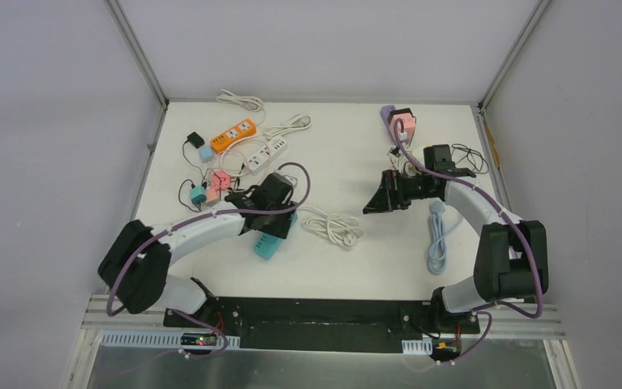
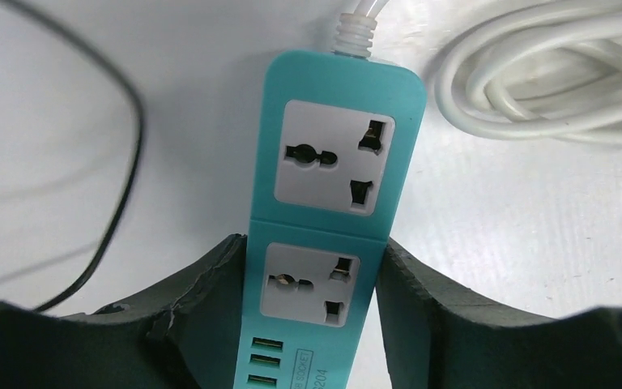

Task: Pull the plug off the socket
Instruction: Move the socket to the center of the board.

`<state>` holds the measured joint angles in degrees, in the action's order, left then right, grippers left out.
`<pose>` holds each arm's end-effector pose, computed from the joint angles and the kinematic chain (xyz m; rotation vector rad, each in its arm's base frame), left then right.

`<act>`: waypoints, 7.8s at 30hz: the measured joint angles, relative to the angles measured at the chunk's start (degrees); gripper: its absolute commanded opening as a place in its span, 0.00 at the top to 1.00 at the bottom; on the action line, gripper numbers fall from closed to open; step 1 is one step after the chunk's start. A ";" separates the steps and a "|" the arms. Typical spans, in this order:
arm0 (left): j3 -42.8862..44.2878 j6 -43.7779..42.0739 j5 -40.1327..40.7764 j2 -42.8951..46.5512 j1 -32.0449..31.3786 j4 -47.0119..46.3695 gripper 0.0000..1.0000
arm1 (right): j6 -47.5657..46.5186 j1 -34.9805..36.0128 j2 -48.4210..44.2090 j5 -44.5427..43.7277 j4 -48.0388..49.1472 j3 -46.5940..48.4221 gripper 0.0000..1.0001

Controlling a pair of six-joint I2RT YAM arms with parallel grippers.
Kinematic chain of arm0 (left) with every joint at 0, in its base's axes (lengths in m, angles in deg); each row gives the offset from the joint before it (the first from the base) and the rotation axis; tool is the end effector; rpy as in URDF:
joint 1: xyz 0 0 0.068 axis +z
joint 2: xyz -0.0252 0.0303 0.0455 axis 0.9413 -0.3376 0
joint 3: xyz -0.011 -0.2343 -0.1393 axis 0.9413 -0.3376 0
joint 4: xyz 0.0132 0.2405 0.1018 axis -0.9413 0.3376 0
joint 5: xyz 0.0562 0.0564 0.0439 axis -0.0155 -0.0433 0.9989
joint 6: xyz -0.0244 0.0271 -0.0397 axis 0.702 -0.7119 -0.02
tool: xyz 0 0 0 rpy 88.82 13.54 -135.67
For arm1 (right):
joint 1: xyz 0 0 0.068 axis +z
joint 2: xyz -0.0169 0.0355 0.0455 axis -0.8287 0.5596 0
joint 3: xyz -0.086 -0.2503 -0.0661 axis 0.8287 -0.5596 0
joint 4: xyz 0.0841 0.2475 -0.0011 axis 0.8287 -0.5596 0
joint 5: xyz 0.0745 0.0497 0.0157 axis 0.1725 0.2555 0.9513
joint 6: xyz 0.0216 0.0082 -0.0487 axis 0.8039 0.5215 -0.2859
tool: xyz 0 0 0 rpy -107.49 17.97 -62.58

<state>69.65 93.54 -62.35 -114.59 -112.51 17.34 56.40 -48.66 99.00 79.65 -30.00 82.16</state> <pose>0.2063 -0.1855 0.1898 0.6173 2.5708 -0.3022 0.2692 0.0648 0.2180 -0.6100 2.3380 1.3173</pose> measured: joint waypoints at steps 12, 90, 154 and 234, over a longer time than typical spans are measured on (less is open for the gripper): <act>-8.85 11.56 8.31 20.06 11.61 9.18 1.00 | -0.15 0.00 0.70 0.04 -0.26 0.00 0.00; 64.22 49.70 -16.87 7.63 27.61 24.63 0.01 | -19.76 -13.51 -4.55 -6.80 -37.35 23.82 0.00; 24.46 9.31 -0.31 21.99 5.16 10.78 0.01 | -17.49 -28.96 2.60 -16.61 -30.25 29.70 0.00; 15.39 8.41 -3.69 19.87 5.16 3.91 0.01 | -43.25 -24.61 18.56 -26.91 0.87 14.25 0.05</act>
<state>85.04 101.95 -66.05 -94.72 -107.35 21.25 13.15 -73.27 117.55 52.75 -29.13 96.41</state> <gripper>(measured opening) 0.991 0.959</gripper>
